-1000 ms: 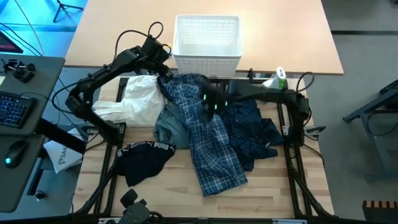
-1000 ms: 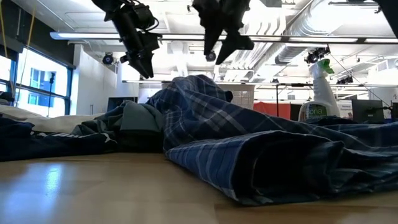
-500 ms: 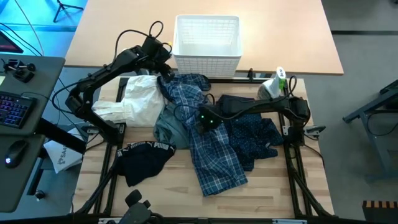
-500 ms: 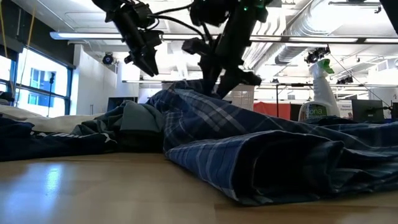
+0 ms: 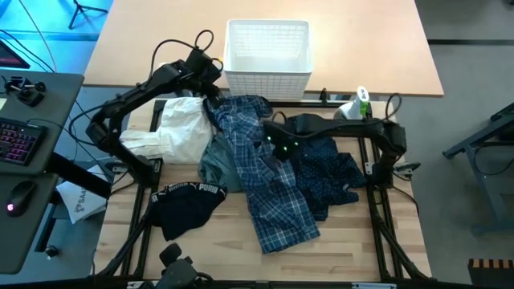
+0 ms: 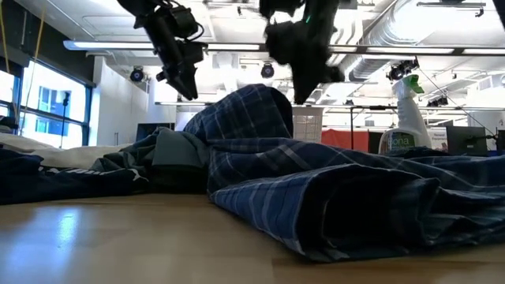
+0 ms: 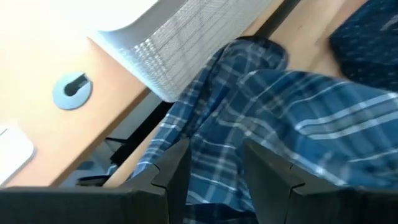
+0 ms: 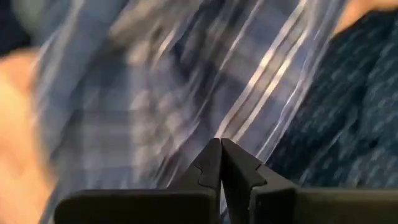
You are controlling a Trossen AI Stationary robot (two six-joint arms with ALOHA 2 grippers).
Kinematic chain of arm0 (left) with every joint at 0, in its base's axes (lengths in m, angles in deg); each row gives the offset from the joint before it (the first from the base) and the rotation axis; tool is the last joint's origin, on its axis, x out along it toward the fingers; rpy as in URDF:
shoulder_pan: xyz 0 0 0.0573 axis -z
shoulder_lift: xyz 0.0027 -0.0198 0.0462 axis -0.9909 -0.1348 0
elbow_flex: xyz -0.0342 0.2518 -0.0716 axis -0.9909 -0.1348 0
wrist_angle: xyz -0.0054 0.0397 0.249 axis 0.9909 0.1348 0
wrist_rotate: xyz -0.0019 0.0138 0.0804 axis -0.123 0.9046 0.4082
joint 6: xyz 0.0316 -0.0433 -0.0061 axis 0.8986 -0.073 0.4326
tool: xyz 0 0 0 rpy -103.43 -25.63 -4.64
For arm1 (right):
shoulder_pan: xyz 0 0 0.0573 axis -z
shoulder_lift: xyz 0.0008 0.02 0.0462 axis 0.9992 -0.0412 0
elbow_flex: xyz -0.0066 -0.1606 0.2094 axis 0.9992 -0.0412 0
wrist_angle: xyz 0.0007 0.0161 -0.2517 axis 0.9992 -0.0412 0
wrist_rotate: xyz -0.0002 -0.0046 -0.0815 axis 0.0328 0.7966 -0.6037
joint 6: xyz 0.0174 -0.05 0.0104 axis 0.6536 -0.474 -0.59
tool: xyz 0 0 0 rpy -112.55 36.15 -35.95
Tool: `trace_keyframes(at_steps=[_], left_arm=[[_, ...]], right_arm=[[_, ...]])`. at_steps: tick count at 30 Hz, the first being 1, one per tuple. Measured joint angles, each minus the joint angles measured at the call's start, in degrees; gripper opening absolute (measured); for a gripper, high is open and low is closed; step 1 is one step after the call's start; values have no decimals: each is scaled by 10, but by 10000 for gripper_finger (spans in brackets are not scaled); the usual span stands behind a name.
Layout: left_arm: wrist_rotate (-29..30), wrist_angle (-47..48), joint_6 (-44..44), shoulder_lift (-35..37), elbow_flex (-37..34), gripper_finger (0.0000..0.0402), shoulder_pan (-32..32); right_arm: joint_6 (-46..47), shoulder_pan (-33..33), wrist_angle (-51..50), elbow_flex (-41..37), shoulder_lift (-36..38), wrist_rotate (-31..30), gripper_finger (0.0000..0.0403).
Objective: Fold Laundry from Bin
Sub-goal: Fold the checkered blue polo
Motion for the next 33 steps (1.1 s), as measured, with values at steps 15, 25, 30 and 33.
trace_keyframes(at_steps=[15, 25, 30, 33], left_arm=[[-32, 44, 55, -9, 0, 129, -3], [-60, 38, 72, -112, 0, 129, -3], [-33, -8, 83, -172, 0, 126, -3], [-14, -39, 99, -194, 0, 115, -3]], right_arm=[[109, -119, 77, -62, 70, 1, 66], [330, -205, 425, -310, 69, 28, 155], [374, -229, 409, -340, 69, 20, 130], [370, -232, 407, -348, 69, 18, 115]])
